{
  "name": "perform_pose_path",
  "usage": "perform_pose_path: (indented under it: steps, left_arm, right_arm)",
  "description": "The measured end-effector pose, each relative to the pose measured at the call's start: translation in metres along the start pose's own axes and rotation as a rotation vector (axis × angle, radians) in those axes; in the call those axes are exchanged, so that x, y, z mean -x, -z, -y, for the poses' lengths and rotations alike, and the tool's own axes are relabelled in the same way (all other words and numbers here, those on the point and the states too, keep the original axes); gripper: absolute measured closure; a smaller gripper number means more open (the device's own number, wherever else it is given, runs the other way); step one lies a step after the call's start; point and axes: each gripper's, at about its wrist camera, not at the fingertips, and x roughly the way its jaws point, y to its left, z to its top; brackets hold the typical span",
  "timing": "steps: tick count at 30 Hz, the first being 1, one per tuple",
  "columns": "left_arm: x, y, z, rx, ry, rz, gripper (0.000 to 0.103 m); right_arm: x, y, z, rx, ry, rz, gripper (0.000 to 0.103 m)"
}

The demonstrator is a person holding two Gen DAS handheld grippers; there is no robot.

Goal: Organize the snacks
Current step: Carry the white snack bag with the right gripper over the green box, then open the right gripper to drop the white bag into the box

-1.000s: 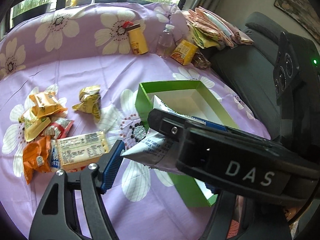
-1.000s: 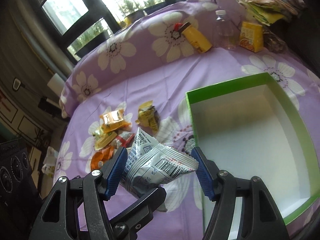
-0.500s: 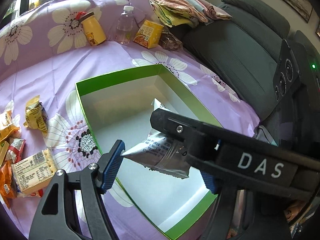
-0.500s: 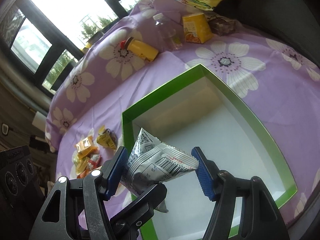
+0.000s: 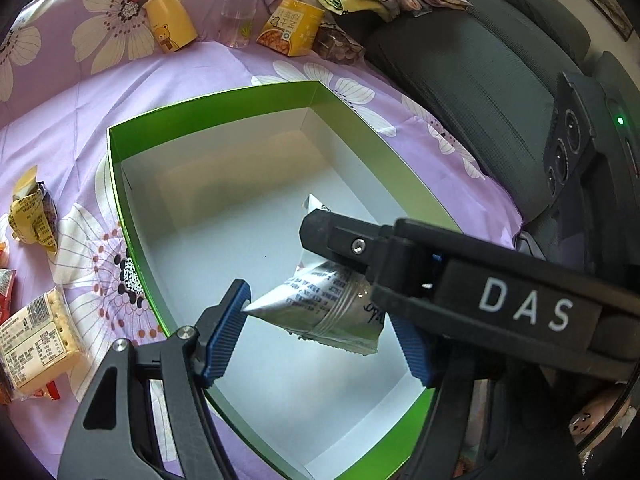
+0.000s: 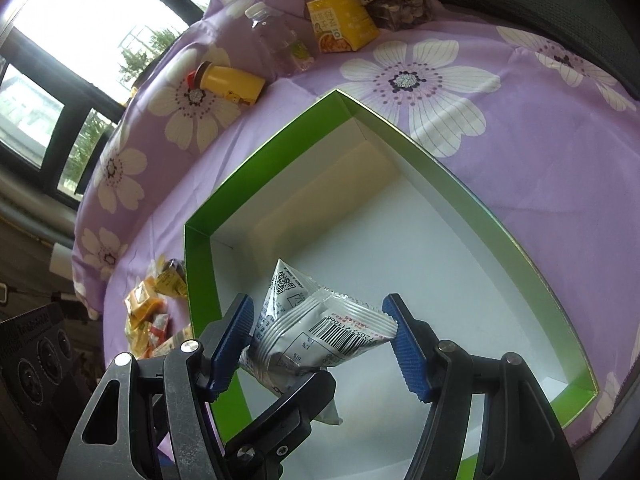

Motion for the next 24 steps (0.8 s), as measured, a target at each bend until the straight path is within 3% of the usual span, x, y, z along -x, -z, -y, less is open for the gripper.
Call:
perform_pose_path:
  steps: [4,10,20,24]
  left_arm:
    - [-0.002,-0.001,0.002,-0.001,-0.006,0.0,0.033]
    - [-0.004,0.002,0.002,0.008,-0.05,0.001,0.034]
    - [-0.002,0.005,0.0,0.007,-0.038,0.005,0.034]
    - [-0.001,0.006,-0.001,0.011,-0.045,0.008,0.033]
  right_arm:
    - [-0.006,-0.001,0.001,-0.007,0.03,-0.011,0.034]
    - [-0.014,-0.001,0.01,-0.042,-0.006,-0.047,0.034]
    - [-0.014,0.001,0.015,-0.071,0.029,-0.039,0.034]
    - [-0.016,0.001,0.023,-0.097,0.044,-0.042,0.029]
